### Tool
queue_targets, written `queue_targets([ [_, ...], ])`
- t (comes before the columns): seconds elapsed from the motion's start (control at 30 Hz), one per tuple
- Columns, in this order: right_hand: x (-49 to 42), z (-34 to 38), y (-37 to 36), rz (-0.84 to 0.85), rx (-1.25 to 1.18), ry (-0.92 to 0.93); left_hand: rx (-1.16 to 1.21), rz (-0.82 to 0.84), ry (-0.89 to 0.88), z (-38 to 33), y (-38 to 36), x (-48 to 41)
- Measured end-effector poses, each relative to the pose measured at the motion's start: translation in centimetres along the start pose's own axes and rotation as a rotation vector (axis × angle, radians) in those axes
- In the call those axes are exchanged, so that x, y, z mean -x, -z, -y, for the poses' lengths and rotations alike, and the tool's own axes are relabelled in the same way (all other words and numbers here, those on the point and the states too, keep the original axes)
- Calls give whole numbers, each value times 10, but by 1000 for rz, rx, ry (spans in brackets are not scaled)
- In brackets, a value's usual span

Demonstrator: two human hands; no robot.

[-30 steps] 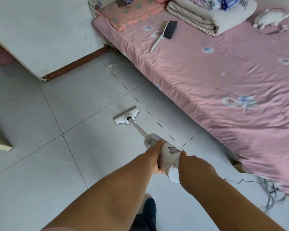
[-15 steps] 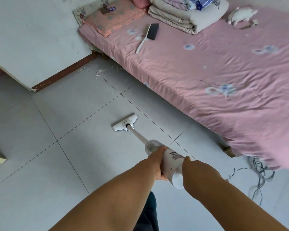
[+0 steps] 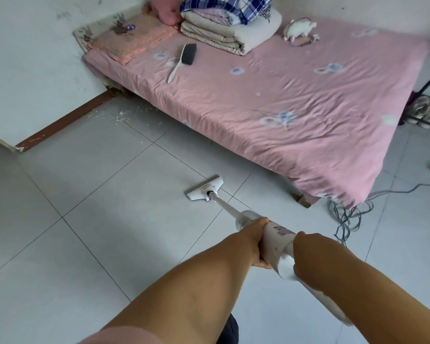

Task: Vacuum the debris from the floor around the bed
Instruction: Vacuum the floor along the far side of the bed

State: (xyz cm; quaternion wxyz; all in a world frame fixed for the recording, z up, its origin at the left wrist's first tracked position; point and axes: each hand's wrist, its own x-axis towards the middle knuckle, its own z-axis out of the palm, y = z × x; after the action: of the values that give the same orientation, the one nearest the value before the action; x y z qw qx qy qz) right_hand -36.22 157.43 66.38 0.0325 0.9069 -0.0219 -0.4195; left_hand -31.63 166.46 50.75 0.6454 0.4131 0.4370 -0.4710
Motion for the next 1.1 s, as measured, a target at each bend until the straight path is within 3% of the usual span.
queue_targets([
  [0.37, -37, 15, 12, 8, -62, 13, -49, -41, -32, -38, 8, -10],
  [0.43, -51, 17, 18, -36, -94, 40, -70, -49, -39, -56, 12, -13],
  [0.6, -81, 40, 65, 105, -153, -37, -177, -62, -32, -112, 18, -15],
  [0.87, -143, 78, 127, 125, -169, -100, -201, -44, -59, -202, 32, -29],
  [1.0, -179, 95, 145, 104, -169, -131, -228, -30, -53, -246, 43, -40],
  [1.1, -198, 103, 151, -31, -137, -55, -224, -12, -56, -273, 53, -49],
])
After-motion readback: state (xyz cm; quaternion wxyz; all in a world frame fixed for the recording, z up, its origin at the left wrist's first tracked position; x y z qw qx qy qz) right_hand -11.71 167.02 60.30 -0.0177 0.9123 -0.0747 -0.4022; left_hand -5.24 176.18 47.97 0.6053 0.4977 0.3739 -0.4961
